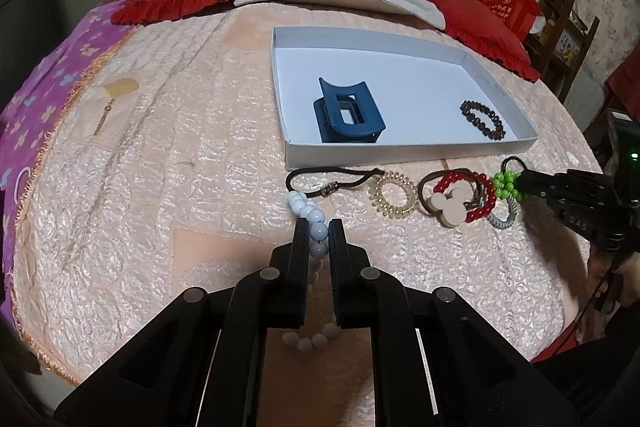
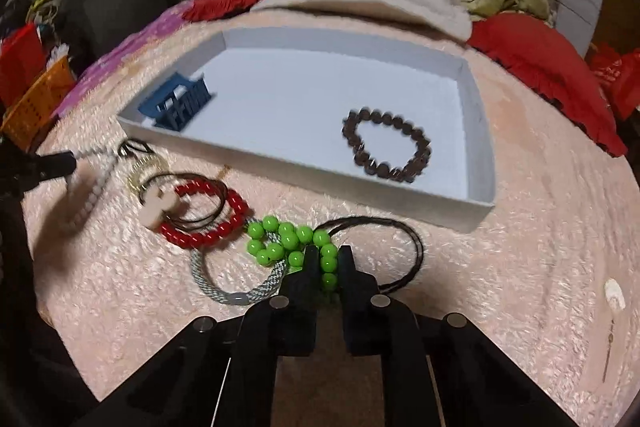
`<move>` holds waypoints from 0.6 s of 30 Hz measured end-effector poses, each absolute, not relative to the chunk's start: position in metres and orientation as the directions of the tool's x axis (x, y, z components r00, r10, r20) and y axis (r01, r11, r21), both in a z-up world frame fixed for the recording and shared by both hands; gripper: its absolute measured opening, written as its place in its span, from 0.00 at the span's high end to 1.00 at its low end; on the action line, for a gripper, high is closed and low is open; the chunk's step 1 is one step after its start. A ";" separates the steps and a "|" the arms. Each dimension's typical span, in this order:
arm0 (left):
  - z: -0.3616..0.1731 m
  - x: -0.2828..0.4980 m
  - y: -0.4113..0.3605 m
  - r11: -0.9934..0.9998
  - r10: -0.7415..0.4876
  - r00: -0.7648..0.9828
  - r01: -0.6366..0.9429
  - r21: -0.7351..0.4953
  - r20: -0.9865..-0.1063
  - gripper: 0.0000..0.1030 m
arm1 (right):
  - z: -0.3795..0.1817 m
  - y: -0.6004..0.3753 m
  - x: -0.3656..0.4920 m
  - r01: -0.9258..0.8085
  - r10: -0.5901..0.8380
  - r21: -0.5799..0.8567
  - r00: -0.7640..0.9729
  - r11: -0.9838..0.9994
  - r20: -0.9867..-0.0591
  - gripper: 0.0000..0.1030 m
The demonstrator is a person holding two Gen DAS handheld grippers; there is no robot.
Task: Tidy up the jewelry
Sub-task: 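Grasp the white pearl bracelet with the left tool while the right tool grasps the green bead bracelet, then carry the pearl and green bracelets into the tray and open both tools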
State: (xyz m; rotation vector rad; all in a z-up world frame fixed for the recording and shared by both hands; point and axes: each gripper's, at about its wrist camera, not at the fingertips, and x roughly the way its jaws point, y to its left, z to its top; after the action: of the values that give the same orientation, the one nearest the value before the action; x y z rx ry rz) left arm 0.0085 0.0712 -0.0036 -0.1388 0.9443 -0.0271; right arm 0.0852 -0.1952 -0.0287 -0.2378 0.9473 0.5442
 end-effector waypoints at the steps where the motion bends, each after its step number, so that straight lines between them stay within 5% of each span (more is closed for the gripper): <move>1: -0.003 0.008 0.072 0.990 -0.086 0.590 -0.038 -0.134 -0.803 0.92 | -0.021 -0.199 0.081 -0.532 0.353 0.054 0.478 0.845 -0.804 0.92; 7: 0.005 0.007 0.071 0.987 -0.111 0.607 -0.027 -0.160 -0.787 0.92 | 0.019 -0.212 0.062 -0.503 0.438 0.136 0.549 0.853 -0.712 0.92; 18: 0.017 0.004 0.061 0.977 -0.184 0.646 0.037 -0.210 -0.741 0.92 | 0.031 -0.223 0.049 -0.438 0.445 0.202 0.571 0.876 -0.690 0.92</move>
State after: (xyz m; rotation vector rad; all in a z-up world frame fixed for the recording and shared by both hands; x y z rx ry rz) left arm 0.0038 0.0609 0.0175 -0.1826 0.8611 -0.1264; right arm 0.0495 -0.2231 0.0314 0.0093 0.8122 0.5176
